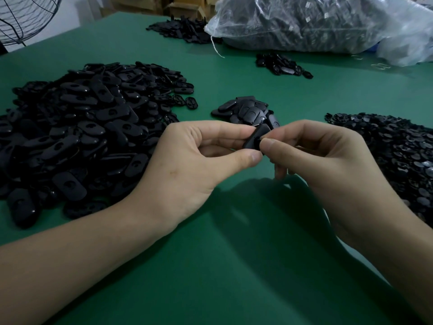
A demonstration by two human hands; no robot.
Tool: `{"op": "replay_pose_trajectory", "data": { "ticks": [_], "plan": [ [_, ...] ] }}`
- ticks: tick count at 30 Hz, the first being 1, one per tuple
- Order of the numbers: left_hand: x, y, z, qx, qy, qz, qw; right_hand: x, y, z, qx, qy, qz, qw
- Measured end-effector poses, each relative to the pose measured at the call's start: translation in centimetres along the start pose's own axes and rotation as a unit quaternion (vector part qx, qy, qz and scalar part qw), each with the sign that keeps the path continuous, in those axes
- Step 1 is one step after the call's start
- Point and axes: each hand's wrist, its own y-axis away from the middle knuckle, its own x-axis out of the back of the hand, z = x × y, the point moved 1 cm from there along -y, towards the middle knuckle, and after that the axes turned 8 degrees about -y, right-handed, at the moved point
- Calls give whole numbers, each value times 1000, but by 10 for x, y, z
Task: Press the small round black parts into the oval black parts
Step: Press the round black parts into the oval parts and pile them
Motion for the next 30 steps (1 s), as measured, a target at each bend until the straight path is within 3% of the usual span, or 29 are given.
{"op": "replay_pose_trajectory", "data": {
  "ticks": [7,14,25,30],
  "plan": [
    [1,0,0,11,-21,6,1000,-2,1,1,-29,-17,-3,999],
    [1,1,0,6,-21,-10,1000,-4,4,-6,63,136,20,989],
    [1,1,-2,39,-10,-7,999,-10,13,-12,236,409,59,880],
    [4,-1,-2,66,24,5,998,-14,13,-11,263,476,37,838]
  ]
}}
